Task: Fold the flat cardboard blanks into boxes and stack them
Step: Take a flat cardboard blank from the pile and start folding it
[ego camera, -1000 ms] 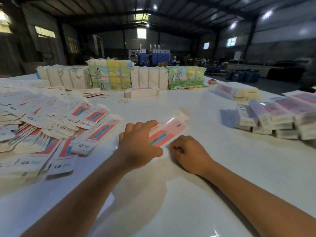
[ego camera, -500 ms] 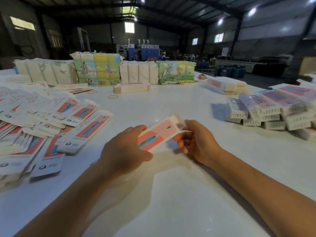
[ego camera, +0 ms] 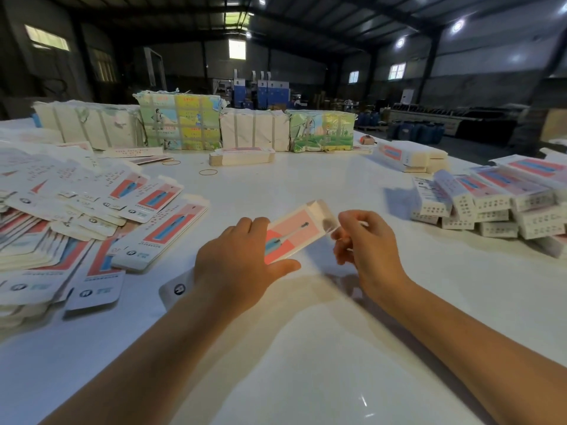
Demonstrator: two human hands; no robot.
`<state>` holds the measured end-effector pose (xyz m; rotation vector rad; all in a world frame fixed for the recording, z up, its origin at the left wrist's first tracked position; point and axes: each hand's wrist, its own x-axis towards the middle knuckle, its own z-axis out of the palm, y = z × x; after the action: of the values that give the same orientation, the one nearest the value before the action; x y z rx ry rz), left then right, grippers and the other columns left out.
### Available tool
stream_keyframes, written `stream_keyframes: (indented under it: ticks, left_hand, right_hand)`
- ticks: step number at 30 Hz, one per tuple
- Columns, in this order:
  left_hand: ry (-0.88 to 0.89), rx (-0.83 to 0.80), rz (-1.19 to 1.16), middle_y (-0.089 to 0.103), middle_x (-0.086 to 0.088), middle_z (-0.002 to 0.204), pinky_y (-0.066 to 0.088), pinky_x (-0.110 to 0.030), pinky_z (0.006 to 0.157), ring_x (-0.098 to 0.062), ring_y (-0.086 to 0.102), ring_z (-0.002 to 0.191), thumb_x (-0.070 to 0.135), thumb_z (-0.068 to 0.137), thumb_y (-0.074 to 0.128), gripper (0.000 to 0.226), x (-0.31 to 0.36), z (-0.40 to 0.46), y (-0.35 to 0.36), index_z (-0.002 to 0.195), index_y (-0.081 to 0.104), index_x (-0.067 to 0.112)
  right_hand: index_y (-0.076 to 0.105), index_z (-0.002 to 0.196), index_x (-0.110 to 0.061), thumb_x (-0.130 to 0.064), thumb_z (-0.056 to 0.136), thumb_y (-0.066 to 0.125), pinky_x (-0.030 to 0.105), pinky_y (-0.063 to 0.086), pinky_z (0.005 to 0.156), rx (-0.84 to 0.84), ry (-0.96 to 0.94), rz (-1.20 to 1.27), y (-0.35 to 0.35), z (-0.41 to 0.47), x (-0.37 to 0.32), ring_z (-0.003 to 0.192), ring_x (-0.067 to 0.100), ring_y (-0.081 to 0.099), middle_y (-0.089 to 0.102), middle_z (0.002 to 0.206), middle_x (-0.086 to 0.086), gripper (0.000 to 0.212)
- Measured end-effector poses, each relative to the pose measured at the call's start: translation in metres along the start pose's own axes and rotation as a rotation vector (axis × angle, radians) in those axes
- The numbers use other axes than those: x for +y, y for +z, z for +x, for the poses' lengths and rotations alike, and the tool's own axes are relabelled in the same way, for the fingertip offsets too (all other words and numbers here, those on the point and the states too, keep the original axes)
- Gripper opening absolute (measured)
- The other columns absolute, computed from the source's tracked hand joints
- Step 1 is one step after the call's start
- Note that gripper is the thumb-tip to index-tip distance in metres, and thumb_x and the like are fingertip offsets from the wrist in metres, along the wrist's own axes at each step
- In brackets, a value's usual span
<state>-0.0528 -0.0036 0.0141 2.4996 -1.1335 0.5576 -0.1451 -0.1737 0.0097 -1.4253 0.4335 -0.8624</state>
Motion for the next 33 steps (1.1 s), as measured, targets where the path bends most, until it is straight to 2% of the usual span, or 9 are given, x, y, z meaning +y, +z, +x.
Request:
stream_keyframes:
  ticks: [4,8,15,18,20,23,27,29,33]
  left_hand:
    - [-0.063,-0.001,-0.037,0.053,0.011,0.115,0.042,-0.020,0.065,-0.009,0.054,0.095,0.080,0.065,0.029,0.077,-0.001,0.001,0.002,0.124,0.038,0.030]
    - [-0.074,0.027,-0.058,0.054,0.010,0.115,0.045,-0.021,0.066,-0.010,0.055,0.095,0.081,0.058,0.024,0.085,0.000,0.001,0.005,0.125,0.038,0.030]
    - [0.010,0.031,-0.130,0.055,0.011,0.117,0.048,-0.021,0.069,-0.010,0.056,0.097,0.078,0.061,0.028,0.083,0.002,-0.002,0.004,0.128,0.039,0.030]
    - [0.019,0.046,-0.110,0.055,0.010,0.116,0.050,-0.023,0.070,-0.010,0.057,0.097,0.077,0.060,0.028,0.084,0.002,-0.002,0.003,0.127,0.040,0.029]
    - [0.034,0.046,-0.086,0.056,0.009,0.117,0.049,-0.023,0.071,-0.011,0.057,0.098,0.077,0.059,0.027,0.085,0.002,-0.003,0.004,0.128,0.041,0.028]
    - [0.089,0.041,-0.023,0.056,0.007,0.119,0.047,-0.023,0.072,-0.012,0.057,0.100,0.076,0.060,0.025,0.088,0.003,-0.004,0.005,0.130,0.042,0.026]
    - [0.099,0.030,-0.007,0.055,0.008,0.121,0.044,-0.020,0.070,-0.013,0.057,0.100,0.076,0.061,0.026,0.088,0.005,-0.005,0.008,0.133,0.040,0.027]
    - [0.107,0.034,0.007,0.054,0.008,0.122,0.043,-0.019,0.070,-0.012,0.057,0.101,0.076,0.061,0.025,0.089,0.007,-0.005,0.009,0.134,0.038,0.028]
    - [0.138,0.032,0.032,0.055,0.005,0.120,0.045,-0.023,0.073,-0.012,0.057,0.101,0.075,0.064,0.026,0.088,0.012,-0.007,0.009,0.134,0.040,0.024]
  right_hand:
    - [0.067,0.078,-0.025,-0.007,0.089,0.059,0.013,0.044,0.052,-0.008,-0.305,-0.304,0.003,-0.011,0.001,0.055,0.004,0.055,0.063,0.075,-0.005,0.023]
    - [0.069,0.093,-0.025,-0.010,0.092,0.058,0.011,0.046,0.061,-0.097,-0.396,-0.380,0.011,-0.021,0.001,0.068,0.008,0.058,0.062,0.092,-0.006,0.020]
    - [0.061,0.067,-0.024,-0.006,0.089,0.061,0.010,0.042,0.051,-0.065,-0.404,-0.330,0.007,-0.022,-0.004,0.052,0.006,0.055,0.059,0.069,0.004,0.028]
    - [0.065,0.096,-0.017,-0.007,0.092,0.057,0.013,0.046,0.052,-0.107,-0.330,-0.326,0.008,-0.022,-0.005,0.055,0.005,0.058,0.062,0.078,0.003,0.013]
    - [0.048,0.130,-0.021,-0.009,0.095,0.052,0.017,0.050,0.055,-0.150,-0.263,-0.341,0.009,-0.021,-0.003,0.060,0.003,0.060,0.061,0.084,-0.004,0.037]
    - [0.028,0.147,-0.025,-0.013,0.098,0.046,0.028,0.052,0.071,-0.198,-0.194,-0.426,0.010,-0.017,0.000,0.080,0.012,0.056,0.062,0.107,-0.001,0.054]
    - [0.058,0.117,-0.016,-0.008,0.097,0.043,0.026,0.045,0.069,-0.181,-0.264,-0.493,0.009,-0.015,0.003,0.070,0.010,0.054,0.064,0.094,0.000,0.026]
    - [0.058,0.096,-0.017,-0.008,0.096,0.041,0.025,0.045,0.067,-0.177,-0.344,-0.563,0.008,-0.017,0.004,0.072,0.010,0.057,0.064,0.087,-0.001,0.020]
    - [0.049,0.087,-0.017,-0.014,0.099,0.036,0.025,0.040,0.062,-0.179,-0.380,-0.731,0.004,-0.016,0.007,0.074,0.012,0.055,0.059,0.080,-0.002,0.017]
